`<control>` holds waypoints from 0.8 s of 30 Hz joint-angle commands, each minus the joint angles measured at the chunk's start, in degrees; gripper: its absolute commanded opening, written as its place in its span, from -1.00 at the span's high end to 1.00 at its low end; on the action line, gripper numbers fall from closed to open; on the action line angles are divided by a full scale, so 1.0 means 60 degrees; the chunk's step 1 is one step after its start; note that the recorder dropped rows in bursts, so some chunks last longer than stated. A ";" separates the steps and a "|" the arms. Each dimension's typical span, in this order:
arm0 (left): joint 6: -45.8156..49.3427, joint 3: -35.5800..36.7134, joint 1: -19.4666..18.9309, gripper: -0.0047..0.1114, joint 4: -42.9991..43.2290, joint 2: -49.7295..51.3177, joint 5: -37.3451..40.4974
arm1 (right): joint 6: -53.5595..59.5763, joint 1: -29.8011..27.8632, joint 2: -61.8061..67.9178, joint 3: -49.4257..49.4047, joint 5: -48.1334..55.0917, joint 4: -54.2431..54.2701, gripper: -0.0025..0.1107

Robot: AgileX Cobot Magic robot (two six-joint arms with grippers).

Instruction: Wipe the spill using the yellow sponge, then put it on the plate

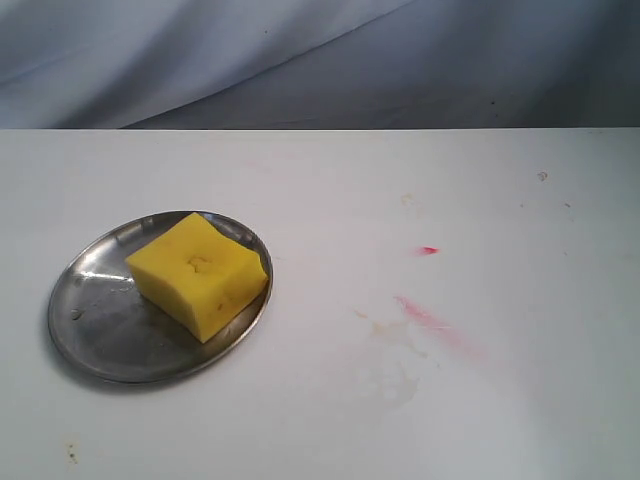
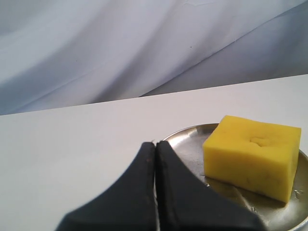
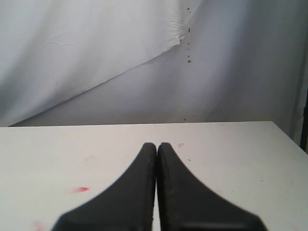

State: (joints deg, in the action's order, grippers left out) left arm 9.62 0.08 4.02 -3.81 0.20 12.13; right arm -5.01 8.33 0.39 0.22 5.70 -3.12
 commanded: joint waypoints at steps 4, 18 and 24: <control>-0.0078 -0.0013 -0.0010 0.92 -0.0023 -0.0033 -0.0060 | 0.0542 -0.0044 -0.0064 -0.0037 0.0185 0.0426 0.96; -0.0078 -0.0013 -0.0010 0.92 -0.0023 -0.0033 -0.0060 | 0.0542 -0.0044 -0.0064 -0.0037 0.0183 0.0426 0.96; -0.0078 -0.0013 -0.0010 0.92 -0.0023 -0.0033 -0.0060 | 0.0542 -0.0044 -0.0064 -0.0037 0.0183 0.0452 0.96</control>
State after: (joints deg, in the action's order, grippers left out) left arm 9.62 0.08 4.02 -3.81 0.20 12.13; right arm -2.28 8.33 0.39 0.22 6.56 -0.81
